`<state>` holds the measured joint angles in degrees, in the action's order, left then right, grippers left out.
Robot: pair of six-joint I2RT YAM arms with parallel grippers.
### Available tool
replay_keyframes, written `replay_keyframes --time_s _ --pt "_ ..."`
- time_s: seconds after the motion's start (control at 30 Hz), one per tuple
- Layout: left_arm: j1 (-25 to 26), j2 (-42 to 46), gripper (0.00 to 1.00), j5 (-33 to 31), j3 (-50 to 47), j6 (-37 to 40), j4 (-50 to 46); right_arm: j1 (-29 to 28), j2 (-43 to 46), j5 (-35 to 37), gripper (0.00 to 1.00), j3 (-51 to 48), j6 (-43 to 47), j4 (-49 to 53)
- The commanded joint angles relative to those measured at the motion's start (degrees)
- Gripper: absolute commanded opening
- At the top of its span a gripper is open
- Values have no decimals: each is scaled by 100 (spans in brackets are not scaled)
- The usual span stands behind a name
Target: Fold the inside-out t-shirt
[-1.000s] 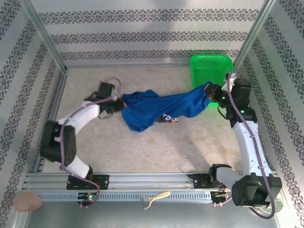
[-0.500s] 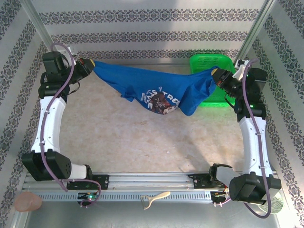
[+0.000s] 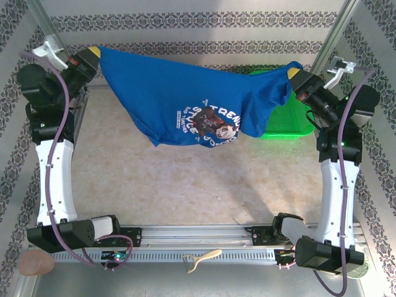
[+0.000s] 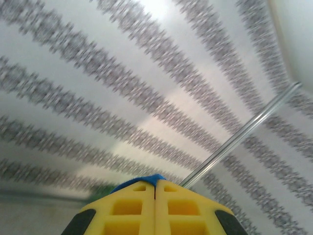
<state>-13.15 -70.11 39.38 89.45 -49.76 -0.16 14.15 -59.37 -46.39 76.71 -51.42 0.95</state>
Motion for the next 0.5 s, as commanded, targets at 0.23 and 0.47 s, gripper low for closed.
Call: replay_keyframes --time_s 0.23,0.47 --pt "-100 -90 0 -672 44 -589 377 -40 -163 136 0 -86 -144 -142" --pt "-92 -723 0 -463 -819 -526 67 -573 -307 545 0 -888 160 -71"
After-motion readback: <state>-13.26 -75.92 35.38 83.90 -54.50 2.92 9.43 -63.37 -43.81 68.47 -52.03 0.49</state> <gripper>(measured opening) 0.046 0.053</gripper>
